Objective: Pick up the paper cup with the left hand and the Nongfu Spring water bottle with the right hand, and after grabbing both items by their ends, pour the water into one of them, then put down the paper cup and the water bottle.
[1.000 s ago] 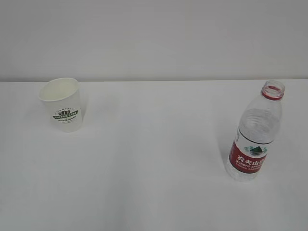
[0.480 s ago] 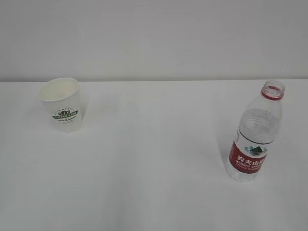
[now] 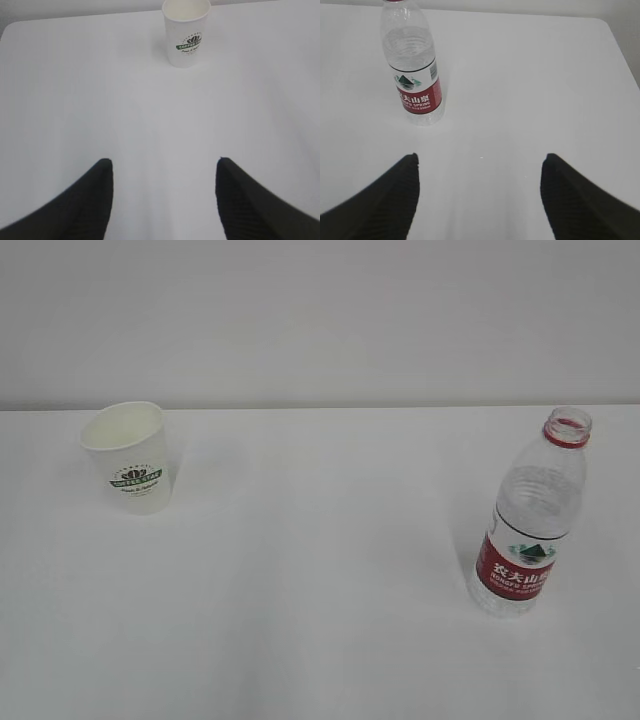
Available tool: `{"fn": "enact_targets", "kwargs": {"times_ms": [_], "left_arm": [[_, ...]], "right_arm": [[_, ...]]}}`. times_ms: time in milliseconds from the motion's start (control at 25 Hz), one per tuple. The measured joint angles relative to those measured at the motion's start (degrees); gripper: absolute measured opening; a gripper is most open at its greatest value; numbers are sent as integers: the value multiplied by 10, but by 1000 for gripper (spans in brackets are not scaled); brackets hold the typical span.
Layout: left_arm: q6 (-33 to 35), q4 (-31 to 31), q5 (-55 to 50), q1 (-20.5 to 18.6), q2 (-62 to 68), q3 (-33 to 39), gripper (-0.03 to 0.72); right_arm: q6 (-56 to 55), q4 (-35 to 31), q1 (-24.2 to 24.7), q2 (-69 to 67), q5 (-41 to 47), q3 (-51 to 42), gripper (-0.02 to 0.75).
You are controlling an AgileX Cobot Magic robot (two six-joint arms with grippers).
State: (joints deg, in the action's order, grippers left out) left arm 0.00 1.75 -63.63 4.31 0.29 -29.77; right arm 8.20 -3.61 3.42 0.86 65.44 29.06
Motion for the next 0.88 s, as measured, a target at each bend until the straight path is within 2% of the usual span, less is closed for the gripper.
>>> {"fn": "enact_targets", "kwargs": {"times_ms": [880], "left_arm": [[0,1,0,0,0,0,461]], "right_arm": [[0,0,0,0,0,-4,568]]}}
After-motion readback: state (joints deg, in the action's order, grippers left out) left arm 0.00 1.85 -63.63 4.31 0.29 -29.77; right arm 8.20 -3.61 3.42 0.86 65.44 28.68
